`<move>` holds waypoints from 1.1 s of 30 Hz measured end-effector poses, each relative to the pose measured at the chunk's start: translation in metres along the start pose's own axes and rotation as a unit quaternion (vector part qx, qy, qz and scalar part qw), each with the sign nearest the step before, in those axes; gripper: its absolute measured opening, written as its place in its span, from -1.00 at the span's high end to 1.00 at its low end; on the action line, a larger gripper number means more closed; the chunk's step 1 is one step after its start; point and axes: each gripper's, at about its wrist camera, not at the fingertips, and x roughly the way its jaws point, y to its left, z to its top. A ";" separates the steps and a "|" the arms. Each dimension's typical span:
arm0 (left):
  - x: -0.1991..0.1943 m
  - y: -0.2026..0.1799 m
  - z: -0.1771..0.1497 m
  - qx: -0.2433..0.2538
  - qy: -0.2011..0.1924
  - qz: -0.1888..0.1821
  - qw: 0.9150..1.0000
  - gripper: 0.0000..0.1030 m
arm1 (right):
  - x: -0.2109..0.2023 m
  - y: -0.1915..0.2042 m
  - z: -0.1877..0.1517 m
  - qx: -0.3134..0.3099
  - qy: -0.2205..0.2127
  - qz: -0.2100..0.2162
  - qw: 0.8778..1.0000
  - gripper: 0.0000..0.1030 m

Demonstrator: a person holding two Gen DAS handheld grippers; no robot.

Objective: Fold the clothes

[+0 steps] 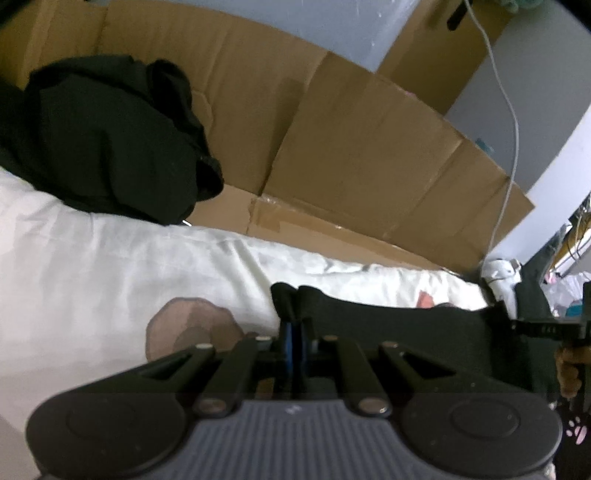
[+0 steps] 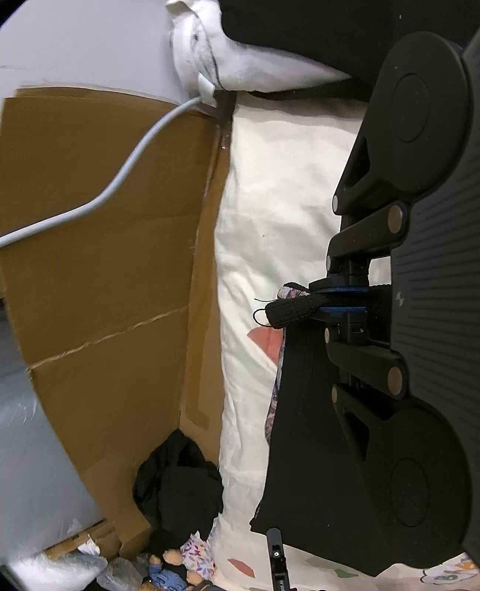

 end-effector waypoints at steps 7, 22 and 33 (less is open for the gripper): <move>0.025 0.005 -0.007 -0.005 0.020 0.003 1.000 0.86 | 0.020 -0.006 -0.006 0.010 0.016 0.004 1.000 0.83; -0.010 0.006 -0.018 -0.031 0.038 0.035 0.998 0.07 | -0.007 -0.014 -0.021 0.028 0.004 -0.013 0.999 0.22; -0.104 -0.047 -0.016 0.030 0.037 0.012 0.999 -0.14 | -0.115 0.019 -0.022 -0.014 -0.026 -0.002 1.000 -0.13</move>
